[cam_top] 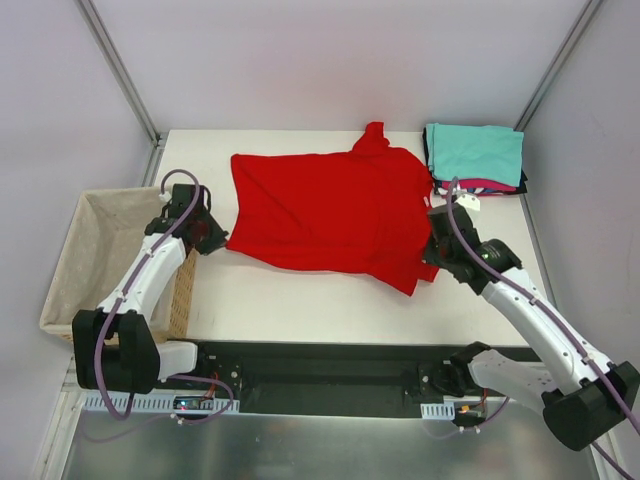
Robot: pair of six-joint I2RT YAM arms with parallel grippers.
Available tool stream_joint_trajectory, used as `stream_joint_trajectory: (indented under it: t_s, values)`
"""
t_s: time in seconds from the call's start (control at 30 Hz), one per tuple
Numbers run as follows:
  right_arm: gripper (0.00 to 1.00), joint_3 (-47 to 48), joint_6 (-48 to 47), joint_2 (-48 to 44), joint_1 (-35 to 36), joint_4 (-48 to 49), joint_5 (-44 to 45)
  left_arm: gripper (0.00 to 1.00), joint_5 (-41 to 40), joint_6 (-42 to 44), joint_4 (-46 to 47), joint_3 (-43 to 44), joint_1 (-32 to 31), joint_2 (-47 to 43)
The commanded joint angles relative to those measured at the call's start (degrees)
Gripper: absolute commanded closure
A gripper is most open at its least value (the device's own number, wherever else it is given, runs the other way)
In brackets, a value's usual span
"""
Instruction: Fold and stack the t-shirts
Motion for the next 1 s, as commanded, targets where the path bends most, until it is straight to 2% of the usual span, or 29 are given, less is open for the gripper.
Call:
stream_joint_trajectory:
  t_s: [0.0, 0.5, 0.97]
  values:
    - [0.99, 4.60, -2.28, 1.98, -3.77, 1.42, -0.74, 1.00, 1.15, 1.71, -1.25, 2.37, 0.89, 0.84]
    - [0.99, 11.63, -5.09, 3.83, -11.42, 0.55, -3.29, 1.00, 2.29, 2.24, -1.25, 4.04, 3.26, 1.46]
    - [0.99, 12.07, -7.02, 1.98, -19.42, -0.78, -7.68, 1.00, 2.74, 2.86, -1.69, 4.56, 5.81, 2.26]
